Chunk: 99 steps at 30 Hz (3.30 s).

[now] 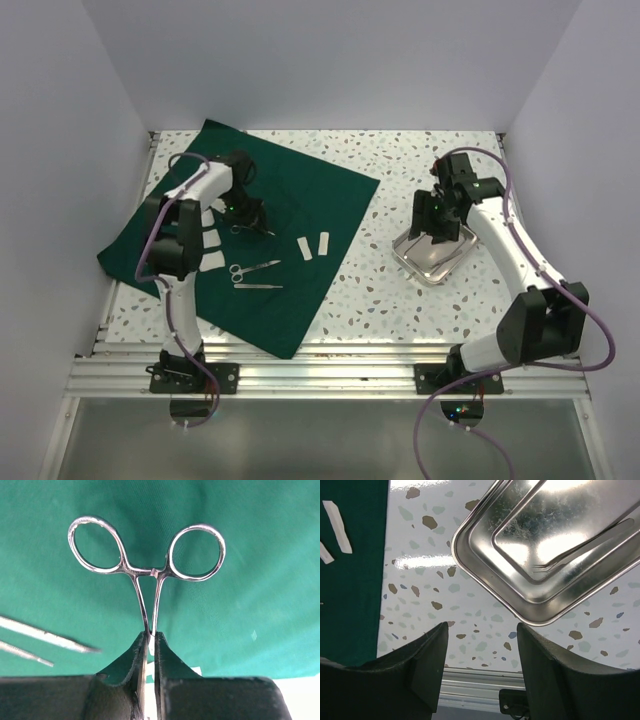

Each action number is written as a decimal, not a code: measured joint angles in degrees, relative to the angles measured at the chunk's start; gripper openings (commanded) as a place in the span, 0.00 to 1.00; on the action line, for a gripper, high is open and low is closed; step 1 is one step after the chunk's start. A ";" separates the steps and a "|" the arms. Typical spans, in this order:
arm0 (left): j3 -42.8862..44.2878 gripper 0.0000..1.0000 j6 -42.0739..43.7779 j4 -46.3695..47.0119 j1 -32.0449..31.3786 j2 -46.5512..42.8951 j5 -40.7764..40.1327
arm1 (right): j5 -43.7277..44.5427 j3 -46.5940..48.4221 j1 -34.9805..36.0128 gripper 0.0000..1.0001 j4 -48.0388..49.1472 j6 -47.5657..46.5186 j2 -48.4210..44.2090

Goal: Prepare the surgical pack

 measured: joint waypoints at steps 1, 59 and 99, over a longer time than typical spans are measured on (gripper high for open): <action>0.00 0.04 0.28 -0.15 0.00 -0.74 0.00 | -0.09 0.37 0.00 0.62 -0.07 0.00 0.37; -28.48 0.60 41.18 34.01 -19.41 -38.36 26.58 | -13.73 1.88 19.04 0.00 20.52 19.63 7.69; -27.98 0.58 15.69 3.80 -4.87 -29.31 1.97 | 16.55 1.29 1.20 0.46 4.76 11.34 8.52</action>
